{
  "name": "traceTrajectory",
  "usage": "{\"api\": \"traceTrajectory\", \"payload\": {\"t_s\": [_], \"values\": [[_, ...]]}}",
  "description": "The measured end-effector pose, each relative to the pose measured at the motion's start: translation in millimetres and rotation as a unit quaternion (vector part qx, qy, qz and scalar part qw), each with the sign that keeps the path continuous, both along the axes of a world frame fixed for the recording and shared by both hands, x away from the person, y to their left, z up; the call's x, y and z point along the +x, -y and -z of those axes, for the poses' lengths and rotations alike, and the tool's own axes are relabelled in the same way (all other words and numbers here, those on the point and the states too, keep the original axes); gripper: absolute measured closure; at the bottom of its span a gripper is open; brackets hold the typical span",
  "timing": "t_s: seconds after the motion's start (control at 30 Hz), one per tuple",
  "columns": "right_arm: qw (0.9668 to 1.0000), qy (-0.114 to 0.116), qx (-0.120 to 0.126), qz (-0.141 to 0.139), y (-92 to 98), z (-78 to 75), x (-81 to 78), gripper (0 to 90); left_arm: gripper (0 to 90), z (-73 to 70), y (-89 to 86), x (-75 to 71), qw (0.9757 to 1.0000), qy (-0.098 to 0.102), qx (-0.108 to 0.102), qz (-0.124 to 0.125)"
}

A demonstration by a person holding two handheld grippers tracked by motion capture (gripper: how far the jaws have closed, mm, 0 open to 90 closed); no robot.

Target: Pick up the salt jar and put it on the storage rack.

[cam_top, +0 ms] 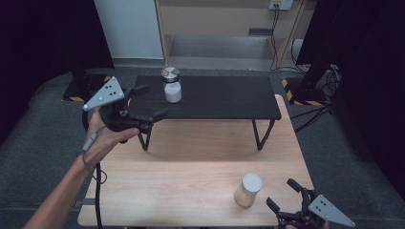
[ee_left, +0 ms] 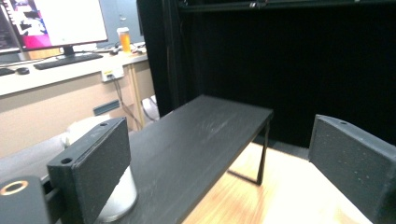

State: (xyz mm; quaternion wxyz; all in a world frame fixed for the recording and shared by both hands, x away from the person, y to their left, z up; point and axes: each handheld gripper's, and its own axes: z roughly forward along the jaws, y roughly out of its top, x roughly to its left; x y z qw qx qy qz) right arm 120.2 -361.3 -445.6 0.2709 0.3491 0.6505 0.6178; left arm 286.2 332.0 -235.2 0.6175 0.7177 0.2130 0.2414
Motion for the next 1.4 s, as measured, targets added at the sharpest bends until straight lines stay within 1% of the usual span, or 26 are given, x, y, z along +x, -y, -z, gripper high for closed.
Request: {"api": "traceTrajectory", "payload": {"t_s": [0.07, 0.1, 0.2, 0.33, 0.37, 0.43, 0.47, 0.57, 0.7, 0.73, 0.77, 0.8, 0.87, 0.9, 1.0, 1.03, 1.07, 1.1, 1.17, 1.23, 1.27, 1.33, 1.37, 1.4], "values": [[1.0, -0.001, 0.0, 0.0, -0.1, -0.1, 0.0, 2.2, 4.3, 9.3, 0.4, -5.9, 0.9999, 0.005, 0.009, -0.01], [1.0, -0.001, 0.0, 0.0, -0.3, -0.1, 0.0, 2.2, 4.2, 14.0, 0.0, -7.7, 0.9999, 0.006, 0.01, -0.012], [1.0, 0.0, -0.002, -0.001, -0.5, -0.1, 0.2, 2.2, 4.2, 28.7, -2.6, -9.4, 0.9999, -0.005, -0.003, -0.013], [1.0, 0.0, -0.002, 0.0, -0.9, -0.1, 0.2, 2.2, 4.2, 49.4, -3.7, -12.2, 0.9997, -0.013, -0.012, -0.015], [1.0, 0.0, -0.002, 0.0, -0.9, -0.2, 0.1, 2.3, 4.3, 56.9, -4.2, -13.5, 0.9996, -0.015, -0.017, -0.016], [1.0, -0.001, -0.002, 0.0, -0.8, -0.1, 0.2, 2.2, 4.3, 67.6, -4.7, -15.6, 0.9995, -0.014, -0.021, -0.018], [1.0, -0.001, -0.002, 0.0, -0.8, -0.2, 0.1, 2.3, 4.4, 75.5, -4.7, -16.8, 0.9994, -0.016, -0.023, -0.02], [1.0, -0.002, -0.002, 0.0, -0.8, 0.1, 0.4, 2.2, 4.4, 88.9, -2.7, -20.1, 0.9993, -0.017, -0.013, -0.029], [1.0, -0.002, -0.003, 0.0, -1.3, -0.2, 0.5, 2.3, 4.6, 107.7, -2.0, -24.3, 0.9991, -0.024, -0.021, -0.028], [1.0, -0.003, -0.003, 0.0, -1.3, -0.1, 0.8, 2.2, 4.6, 112.2, -0.4, -27.1, 0.9991, -0.02, -0.017, -0.032], [1.0, -0.004, -0.003, 0.0, -1.4, -0.1, 0.8, 2.2, 4.6, 115.3, 3.5, -31.8, 0.9992, -0.01, 0.003, -0.038], [1.0, -0.003, -0.003, 0.0, -1.5, 0.0, 0.7, 2.2, 4.5, 119.5, 5.5, -33.8, 0.9993, -0.008, 0.007, -0.037], [1.0, -0.004, -0.003, 0.0, -1.8, 0.0, 0.8, 2.2, 4.7, 128.9, 8.4, -34.8, 0.9994, -0.015, 0.001, -0.032], [1.0, -0.004, -0.003, 0.001, -2.0, 0.1, 0.9, 2.2, 4.8, 130.8, 9.7, -35.2, 0.9993, -0.016, 0.005, -0.033], [1.0, -0.005, -0.004, 0.0, -2.4, 0.1, 0.8, 2.2, 5.0, 142.9, 11.1, -35.0, 0.9992, -0.022, -0.006, -0.033], [1.0, -0.004, -0.004, 0.001, -2.6, 0.1, 0.7, 2.2, 5.0, 145.5, 11.3, -35.4, 0.9992, -0.022, -0.008, -0.034], [1.0, -0.004, -0.004, 0.001, -2.6, 0.2, 0.8, 2.2, 5.1, 150.5, 11.3, -35.9, 0.999, -0.023, -0.014, -0.035], [1.0, -0.005, -0.004, 0.001, -2.6, 0.3, 1.0, 2.2, 5.2, 154.5, 12.0, -36.9, 0.9989, -0.022, -0.018, -0.037], [1.0, -0.006, -0.006, 0.001, -2.6, 0.1, 1.3, 2.2, 5.9, 162.2, 13.7, -40.2, 0.9989, -0.012, -0.019, -0.042], [1.0, -0.006, -0.006, 0.002, -2.8, 0.2, 1.2, 2.2, 5.9, 168.7, 14.1, -42.0, 0.9985, -0.013, -0.027, -0.045], [1.0, -0.006, -0.006, 0.002, -2.9, 0.1, 1.1, 2.2, 5.9, 170.4, 13.8, -42.4, 0.9985, -0.014, -0.026, -0.045], [1.0, -0.006, -0.007, 0.003, -2.9, 0.0, 0.9, 2.2, 5.9, 175.1, 13.4, -43.4, 0.9983, -0.016, -0.03, -0.047], [1.0, -0.006, -0.007, 0.003, -2.9, 0.0, 0.9, 2.2, 5.9, 176.0, 13.6, -44.0, 0.9983, -0.019, -0.027, -0.048], [1.0, -0.006, -0.007, 0.003, -3.0, 0.0, 0.8, 2.2, 5.7, 177.1, 13.6, -44.9, 0.9984, -0.018, -0.023, -0.049]]}}
